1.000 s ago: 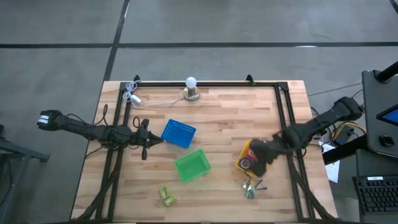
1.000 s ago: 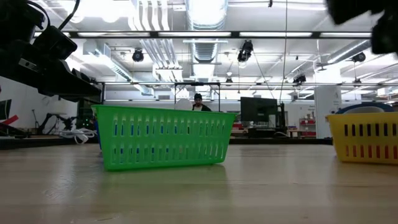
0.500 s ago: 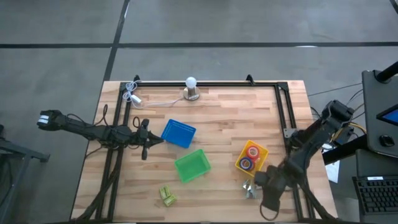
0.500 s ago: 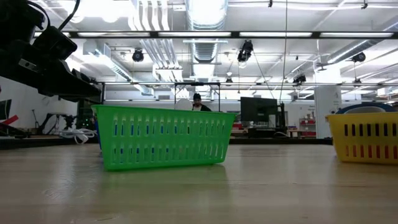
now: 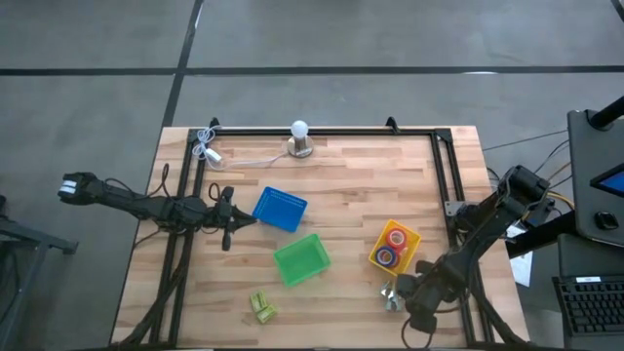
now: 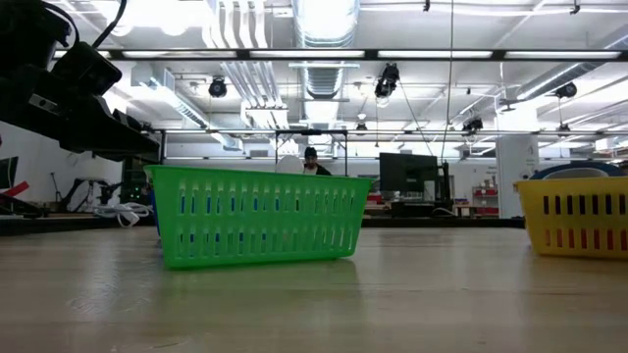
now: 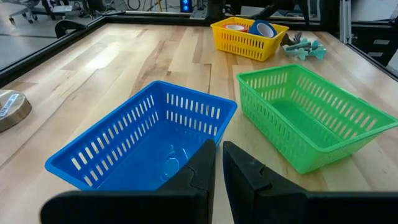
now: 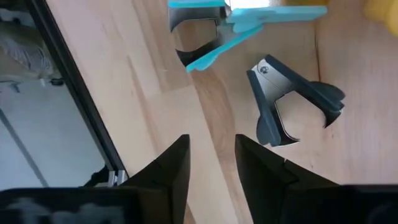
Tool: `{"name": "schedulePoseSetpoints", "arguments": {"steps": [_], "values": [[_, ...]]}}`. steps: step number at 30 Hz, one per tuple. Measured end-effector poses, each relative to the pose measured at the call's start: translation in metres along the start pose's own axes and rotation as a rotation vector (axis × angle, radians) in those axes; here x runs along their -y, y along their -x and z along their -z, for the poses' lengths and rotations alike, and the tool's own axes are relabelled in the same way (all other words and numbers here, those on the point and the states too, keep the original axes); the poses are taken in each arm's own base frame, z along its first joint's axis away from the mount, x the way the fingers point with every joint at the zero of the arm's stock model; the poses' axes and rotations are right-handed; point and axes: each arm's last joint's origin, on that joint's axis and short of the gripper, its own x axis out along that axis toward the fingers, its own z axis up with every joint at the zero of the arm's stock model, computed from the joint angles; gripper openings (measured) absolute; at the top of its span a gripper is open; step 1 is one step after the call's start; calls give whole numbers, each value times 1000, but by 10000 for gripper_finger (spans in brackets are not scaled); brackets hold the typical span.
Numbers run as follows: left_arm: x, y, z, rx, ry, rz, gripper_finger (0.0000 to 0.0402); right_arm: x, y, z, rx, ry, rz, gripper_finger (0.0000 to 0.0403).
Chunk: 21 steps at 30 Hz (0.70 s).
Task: Pick and place Stapler, Stapler remover, tape
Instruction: Put the black staple remover into the green bin
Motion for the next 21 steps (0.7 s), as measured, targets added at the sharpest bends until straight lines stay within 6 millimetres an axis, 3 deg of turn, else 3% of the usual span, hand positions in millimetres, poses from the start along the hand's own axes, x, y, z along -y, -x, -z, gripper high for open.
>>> {"name": "schedulePoseSetpoints", "arguments": {"steps": [21], "values": [[0, 0, 1, -8, -2, -1, 35, 10, 2, 1, 48, 54, 82, 93]]}}
